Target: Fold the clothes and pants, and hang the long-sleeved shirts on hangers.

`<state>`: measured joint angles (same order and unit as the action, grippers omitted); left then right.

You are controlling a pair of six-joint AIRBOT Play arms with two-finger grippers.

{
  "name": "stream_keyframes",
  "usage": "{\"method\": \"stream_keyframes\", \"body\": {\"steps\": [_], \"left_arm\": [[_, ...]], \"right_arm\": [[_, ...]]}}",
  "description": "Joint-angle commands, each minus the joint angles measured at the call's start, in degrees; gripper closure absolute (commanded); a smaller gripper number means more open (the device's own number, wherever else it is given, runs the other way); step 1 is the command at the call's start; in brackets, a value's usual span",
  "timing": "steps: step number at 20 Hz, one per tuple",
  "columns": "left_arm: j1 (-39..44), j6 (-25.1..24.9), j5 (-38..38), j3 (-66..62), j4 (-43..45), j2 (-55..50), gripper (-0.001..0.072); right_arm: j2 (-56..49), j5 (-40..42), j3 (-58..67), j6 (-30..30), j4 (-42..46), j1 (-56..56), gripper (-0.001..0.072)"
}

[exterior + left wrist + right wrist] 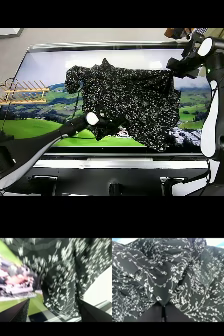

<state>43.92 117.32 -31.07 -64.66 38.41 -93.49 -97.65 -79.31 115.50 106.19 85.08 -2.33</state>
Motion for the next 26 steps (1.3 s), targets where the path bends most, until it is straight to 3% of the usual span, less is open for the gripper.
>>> {"method": "stream_keyframes", "body": {"steps": [1,7,8,9,10,11,13,15,18,23,26], "left_arm": [[3.58,1.46,6.69,0.44,-3.15,-1.92,-0.0013],[5.25,1.44,18.21,0.42,-8.94,-4.22,-0.0007],[5.33,1.42,18.58,0.44,-8.94,-4.37,0.003],[5.33,1.4,18.51,0.44,-8.92,-4.48,0.019],[5.33,1.05,18.45,0.44,-8.9,-4.55,0.047],[5.31,0.72,18.23,0.44,-8.87,-4.5,0.0685],[3.74,-0.81,16.24,0.44,-8.85,-3.78,0.0691],[-0.48,-8.7,12.13,0.44,-7.52,-0.83,0.0694],[-11.37,-15.52,1.99,-2.47,3.96,9.2,0.0696],[-27.17,-15.32,-14.82,-27.08,26.21,24.39,0.0695],[-31.95,-15.37,-15.41,-40.96,29.16,29.75,0.0692]], "right_arm": [[0.04,-0.39,0.0,0.07,0.04,0.02,0.069],[0.04,-3.37,0.0,0.09,0.04,0.02,0.069],[0.04,-3.8,0.0,0.09,0.02,0.02,0.069],[0.04,-4.28,0.0,0.09,0.02,0.02,0.069],[0.04,-4.57,0.0,0.09,0.04,0.02,0.069],[0.04,-4.63,0.0,0.09,0.04,0.02,0.069],[0.04,-4.74,0.0,0.11,0.02,0.02,0.069],[0.7,-4.28,0.0,0.11,-0.42,0.02,0.069],[4.79,2.91,0.02,2.36,-0.42,0.02,0.0691],[17.97,27.39,0.02,16.11,-0.57,0.02,0.0691],[26.6,35.34,0.02,14.47,-0.59,0.02,0.0691]]}}
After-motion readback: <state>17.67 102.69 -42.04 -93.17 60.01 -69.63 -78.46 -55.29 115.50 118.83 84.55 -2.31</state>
